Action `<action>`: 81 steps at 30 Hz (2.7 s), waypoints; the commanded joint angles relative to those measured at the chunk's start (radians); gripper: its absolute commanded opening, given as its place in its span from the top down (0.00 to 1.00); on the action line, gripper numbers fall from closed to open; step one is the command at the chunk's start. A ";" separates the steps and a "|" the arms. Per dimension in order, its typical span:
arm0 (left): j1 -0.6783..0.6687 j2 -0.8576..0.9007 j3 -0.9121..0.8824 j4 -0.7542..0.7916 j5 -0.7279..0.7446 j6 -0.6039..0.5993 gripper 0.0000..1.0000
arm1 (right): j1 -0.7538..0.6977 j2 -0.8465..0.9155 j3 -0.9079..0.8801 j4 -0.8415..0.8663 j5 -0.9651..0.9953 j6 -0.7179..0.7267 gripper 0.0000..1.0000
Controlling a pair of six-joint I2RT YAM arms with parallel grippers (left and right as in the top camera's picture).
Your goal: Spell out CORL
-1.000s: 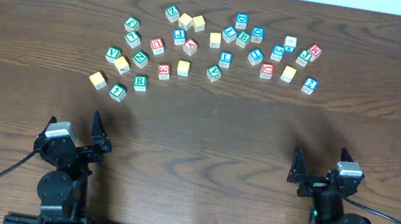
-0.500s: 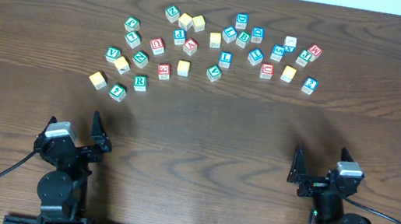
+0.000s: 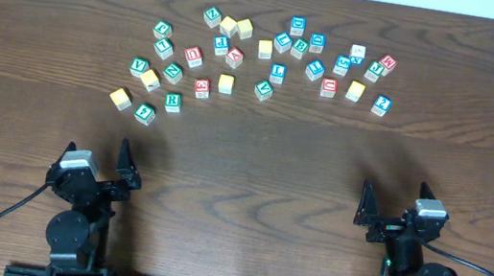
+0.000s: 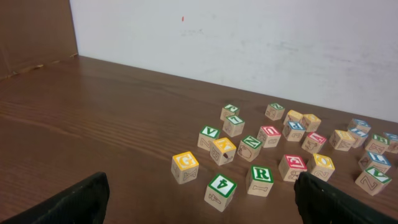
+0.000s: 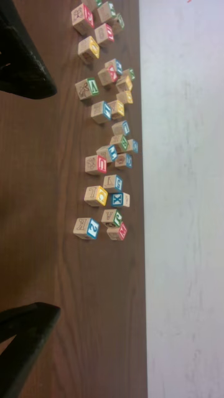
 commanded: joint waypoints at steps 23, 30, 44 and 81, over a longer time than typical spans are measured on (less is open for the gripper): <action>0.002 0.038 0.013 0.069 0.089 0.025 0.06 | -0.008 -0.006 -0.001 -0.004 -0.010 0.009 0.01; 0.002 0.121 0.039 0.099 0.089 0.025 0.06 | -0.008 -0.006 -0.001 -0.004 -0.010 0.009 0.01; 0.002 0.432 0.189 0.110 0.091 0.026 0.06 | -0.008 -0.006 -0.001 -0.004 -0.010 0.009 0.01; 0.002 0.867 0.777 -0.249 0.224 0.082 0.06 | -0.008 -0.005 -0.001 -0.004 -0.010 0.009 0.01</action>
